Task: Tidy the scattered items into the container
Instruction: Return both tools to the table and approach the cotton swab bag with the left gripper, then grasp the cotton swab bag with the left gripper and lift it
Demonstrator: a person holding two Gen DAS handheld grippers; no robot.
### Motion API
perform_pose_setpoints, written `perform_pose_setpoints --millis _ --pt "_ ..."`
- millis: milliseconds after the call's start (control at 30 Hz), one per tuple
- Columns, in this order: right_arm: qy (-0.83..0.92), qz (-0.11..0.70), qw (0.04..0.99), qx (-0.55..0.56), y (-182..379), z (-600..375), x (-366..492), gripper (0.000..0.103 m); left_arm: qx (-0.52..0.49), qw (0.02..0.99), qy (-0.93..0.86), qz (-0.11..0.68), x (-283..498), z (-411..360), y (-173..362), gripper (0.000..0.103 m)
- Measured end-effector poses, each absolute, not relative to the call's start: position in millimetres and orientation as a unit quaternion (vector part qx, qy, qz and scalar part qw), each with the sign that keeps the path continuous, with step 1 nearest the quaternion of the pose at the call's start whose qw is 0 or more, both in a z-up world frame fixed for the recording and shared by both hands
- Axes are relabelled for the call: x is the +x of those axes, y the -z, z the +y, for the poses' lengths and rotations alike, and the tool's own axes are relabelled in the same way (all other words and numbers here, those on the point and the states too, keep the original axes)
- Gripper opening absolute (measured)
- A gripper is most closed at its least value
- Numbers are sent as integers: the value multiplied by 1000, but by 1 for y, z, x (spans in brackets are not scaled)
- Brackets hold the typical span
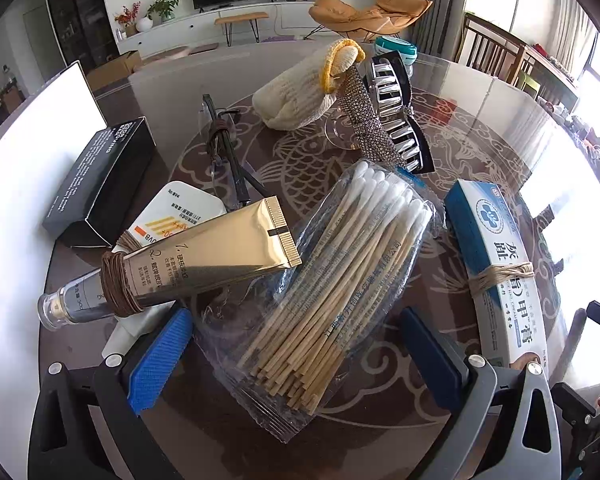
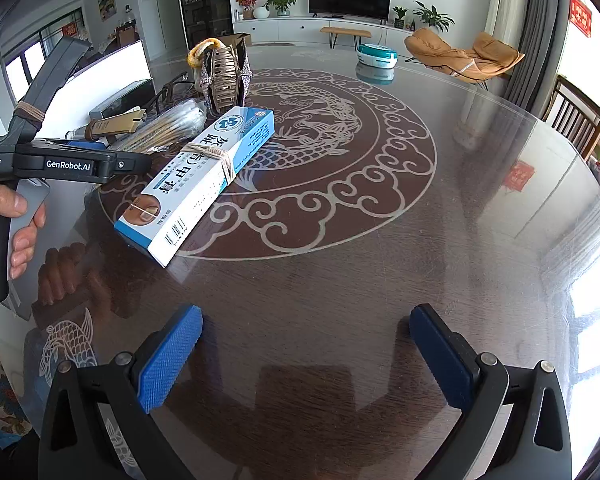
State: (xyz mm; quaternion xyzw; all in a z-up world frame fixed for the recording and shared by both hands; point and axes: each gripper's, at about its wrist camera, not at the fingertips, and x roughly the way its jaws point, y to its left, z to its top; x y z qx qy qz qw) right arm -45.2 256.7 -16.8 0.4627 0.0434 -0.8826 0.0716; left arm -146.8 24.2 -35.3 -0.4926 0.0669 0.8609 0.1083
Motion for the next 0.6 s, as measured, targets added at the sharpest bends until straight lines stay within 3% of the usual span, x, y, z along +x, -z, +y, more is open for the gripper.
perform_pose_setpoints --millis 333,600 --pt "883 43 71 463 17 257 -46 103 -482 124 -864 76 -135 33 27 78" --pt "883 43 71 462 17 257 -45 103 -478 118 -868 70 -127 31 25 68"
